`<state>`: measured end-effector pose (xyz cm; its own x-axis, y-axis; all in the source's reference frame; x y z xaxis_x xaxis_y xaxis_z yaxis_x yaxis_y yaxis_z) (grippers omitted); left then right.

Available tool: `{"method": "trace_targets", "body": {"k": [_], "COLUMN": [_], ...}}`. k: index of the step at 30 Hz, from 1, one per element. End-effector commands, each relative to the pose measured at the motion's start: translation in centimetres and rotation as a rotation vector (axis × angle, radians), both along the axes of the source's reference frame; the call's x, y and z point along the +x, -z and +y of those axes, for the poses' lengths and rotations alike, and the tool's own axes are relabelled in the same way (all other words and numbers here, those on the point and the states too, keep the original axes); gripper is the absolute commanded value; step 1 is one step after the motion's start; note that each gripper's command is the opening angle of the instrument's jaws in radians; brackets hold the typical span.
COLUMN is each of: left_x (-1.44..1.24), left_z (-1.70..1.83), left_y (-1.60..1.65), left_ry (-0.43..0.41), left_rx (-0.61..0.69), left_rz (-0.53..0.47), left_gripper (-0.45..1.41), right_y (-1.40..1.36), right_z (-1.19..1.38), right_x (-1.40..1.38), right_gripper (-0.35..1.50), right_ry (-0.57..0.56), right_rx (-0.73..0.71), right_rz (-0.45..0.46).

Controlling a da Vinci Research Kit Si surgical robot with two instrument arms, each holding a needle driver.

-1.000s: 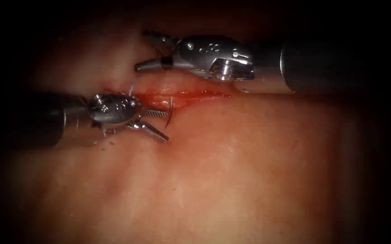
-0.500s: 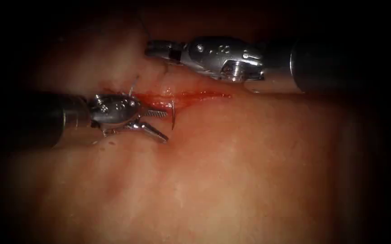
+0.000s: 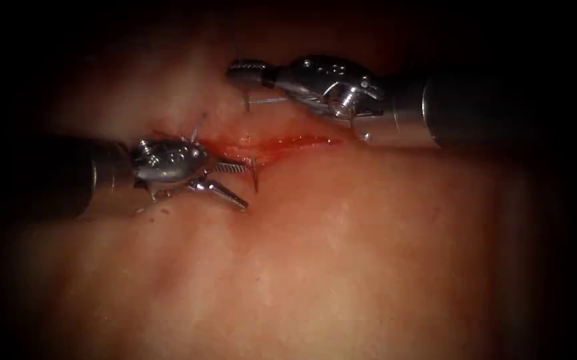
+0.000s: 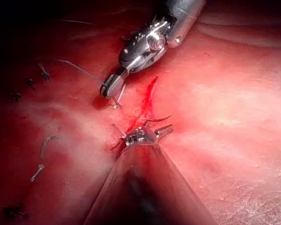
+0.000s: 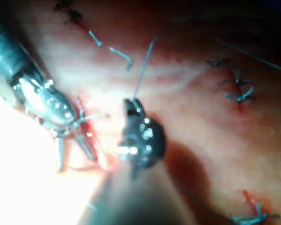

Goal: Wound Closure

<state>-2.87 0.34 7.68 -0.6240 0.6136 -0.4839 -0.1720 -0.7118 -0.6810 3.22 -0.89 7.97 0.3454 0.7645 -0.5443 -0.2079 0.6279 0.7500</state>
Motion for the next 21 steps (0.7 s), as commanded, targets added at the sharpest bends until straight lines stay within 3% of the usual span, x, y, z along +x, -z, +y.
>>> {"method": "trace_targets", "body": {"k": [1, 7, 12, 21], "left_x": [-0.06, -0.06, -0.05, -0.06], "left_z": [0.03, 0.02, 0.02, 0.01], "left_y": [-0.07, -0.07, -0.07, -0.04], "left_ry": [0.0, 0.0, -0.001, -0.004], "left_rx": [-0.003, -0.003, -0.003, -0.006], "left_rz": [0.001, 0.001, 0.0, -0.002], "left_gripper": [0.57, 0.56, 0.56, 0.56], "right_y": [-0.04, -0.13, -0.1, 0.04], "right_z": [0.06, 0.04, -0.04, -0.12], "right_x": [0.06, 0.03, 0.02, 0.07], "right_gripper": [-0.35, -0.35, -0.35, -0.35], "right_ry": [-0.004, 0.005, 0.082, 0.127], "right_rx": [0.047, 0.181, 0.295, 0.339], "right_rz": [0.0, -0.013, -0.025, 0.021]}}
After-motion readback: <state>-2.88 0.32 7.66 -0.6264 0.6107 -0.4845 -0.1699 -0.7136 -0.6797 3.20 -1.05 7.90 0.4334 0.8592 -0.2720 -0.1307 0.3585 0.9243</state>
